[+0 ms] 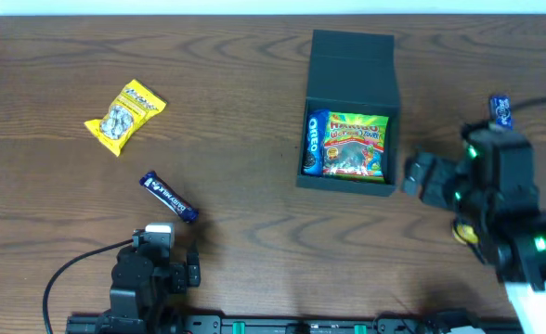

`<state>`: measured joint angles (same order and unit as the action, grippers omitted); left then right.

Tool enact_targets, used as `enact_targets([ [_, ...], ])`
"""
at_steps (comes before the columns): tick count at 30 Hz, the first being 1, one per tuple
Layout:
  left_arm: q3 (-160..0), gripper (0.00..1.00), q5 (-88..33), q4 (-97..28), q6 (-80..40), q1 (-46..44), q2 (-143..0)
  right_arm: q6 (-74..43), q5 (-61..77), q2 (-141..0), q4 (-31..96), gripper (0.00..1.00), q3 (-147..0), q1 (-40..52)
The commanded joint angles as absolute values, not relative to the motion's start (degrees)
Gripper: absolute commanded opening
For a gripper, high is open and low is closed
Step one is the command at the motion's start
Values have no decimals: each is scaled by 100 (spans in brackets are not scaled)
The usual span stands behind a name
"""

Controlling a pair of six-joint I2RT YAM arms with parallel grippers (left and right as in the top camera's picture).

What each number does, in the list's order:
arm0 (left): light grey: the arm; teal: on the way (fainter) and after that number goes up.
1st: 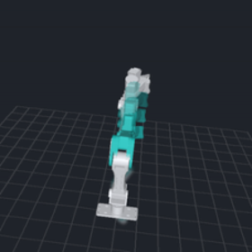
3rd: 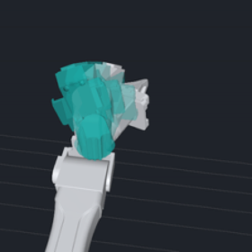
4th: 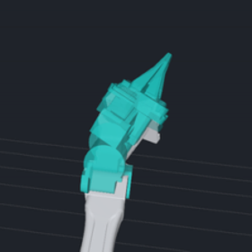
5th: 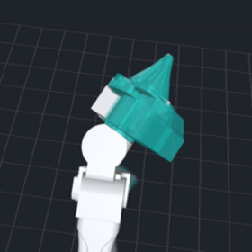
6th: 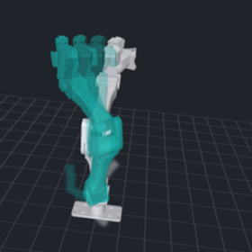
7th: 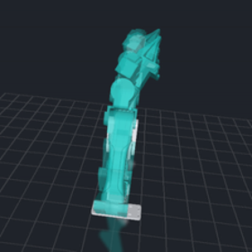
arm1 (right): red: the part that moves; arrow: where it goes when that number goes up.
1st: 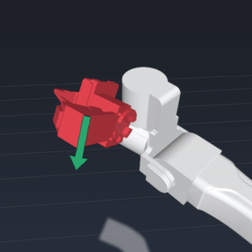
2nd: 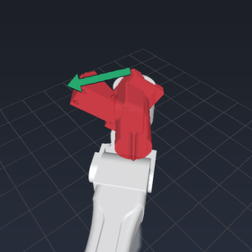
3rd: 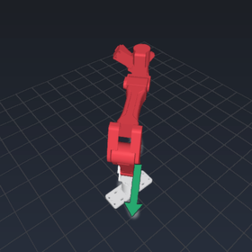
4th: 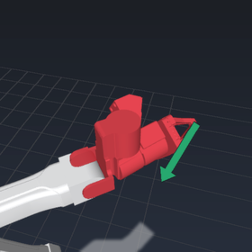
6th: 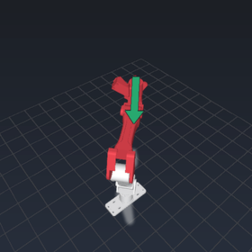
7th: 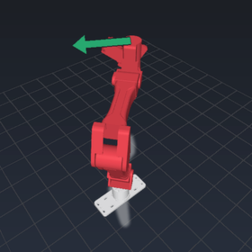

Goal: Pack container
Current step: 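Release the Oreo pack and withdraw the right gripper rightward, then move the right gripper down onto the yellow Mentos tube and grasp it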

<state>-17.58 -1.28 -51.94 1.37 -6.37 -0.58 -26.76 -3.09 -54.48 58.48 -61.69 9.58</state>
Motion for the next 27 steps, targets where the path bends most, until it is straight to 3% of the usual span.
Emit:
enact_targets([
  [1,-1546,95,-67,-5332,176,-602,-23,-2676,-447,-4965,5850,99,-5522,779],
  [14,-1546,95,-67,-5332,176,-602,-23,-5076,-1160,-3677,7063,99,-4488,534],
  [27,-1546,95,-67,-5332,176,-602,-23,-5634,-1181,-3931,7052,99,-4226,-963],
])
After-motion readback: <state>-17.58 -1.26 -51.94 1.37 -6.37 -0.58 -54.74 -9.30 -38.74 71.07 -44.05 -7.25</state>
